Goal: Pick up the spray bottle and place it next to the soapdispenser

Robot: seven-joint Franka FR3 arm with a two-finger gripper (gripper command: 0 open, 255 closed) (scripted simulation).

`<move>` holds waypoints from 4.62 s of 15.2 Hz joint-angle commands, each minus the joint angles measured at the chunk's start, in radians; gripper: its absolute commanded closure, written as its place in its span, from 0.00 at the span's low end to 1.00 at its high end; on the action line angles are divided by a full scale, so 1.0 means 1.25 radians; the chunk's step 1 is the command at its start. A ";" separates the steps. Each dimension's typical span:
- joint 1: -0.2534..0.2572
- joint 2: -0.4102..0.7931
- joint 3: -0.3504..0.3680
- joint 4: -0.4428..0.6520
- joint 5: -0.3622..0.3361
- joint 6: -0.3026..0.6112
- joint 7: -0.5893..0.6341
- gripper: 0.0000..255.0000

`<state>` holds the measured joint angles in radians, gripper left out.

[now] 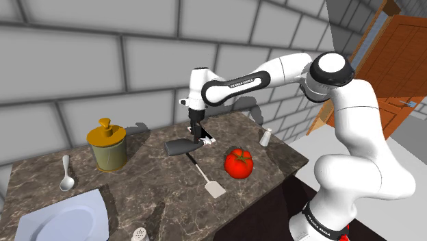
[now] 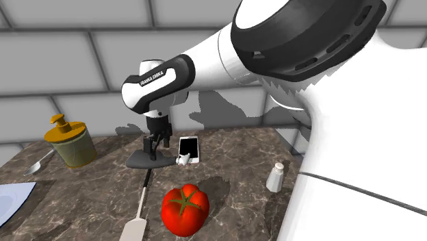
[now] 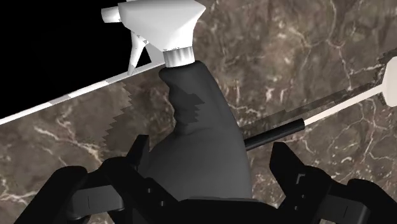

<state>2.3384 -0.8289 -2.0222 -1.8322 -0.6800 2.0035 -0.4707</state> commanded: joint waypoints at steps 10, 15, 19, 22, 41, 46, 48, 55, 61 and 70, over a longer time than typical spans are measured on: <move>0.021 -0.031 -0.049 -0.031 -0.043 0.052 0.029 0.00; 0.021 -0.031 -0.049 -0.031 -0.043 0.052 0.029 0.00; 0.021 -0.031 -0.049 -0.031 -0.043 0.052 0.029 1.00; 0.021 -0.031 -0.049 -0.031 -0.043 0.052 0.029 1.00; -0.041 0.056 0.056 -0.012 0.044 -0.051 -0.002 1.00; -0.058 0.080 0.087 0.004 0.070 -0.087 -0.012 1.00; -0.064 0.089 0.098 0.012 0.080 -0.102 -0.016 1.00; -0.081 0.118 0.136 0.044 0.113 -0.155 -0.029 1.00; -0.091 0.140 0.163 0.080 0.138 -0.204 -0.039 1.00; -0.093 0.168 0.194 0.147 0.170 -0.282 -0.052 1.00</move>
<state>2.2201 -0.6213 -1.7824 -1.6615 -0.4715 1.6637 -0.5326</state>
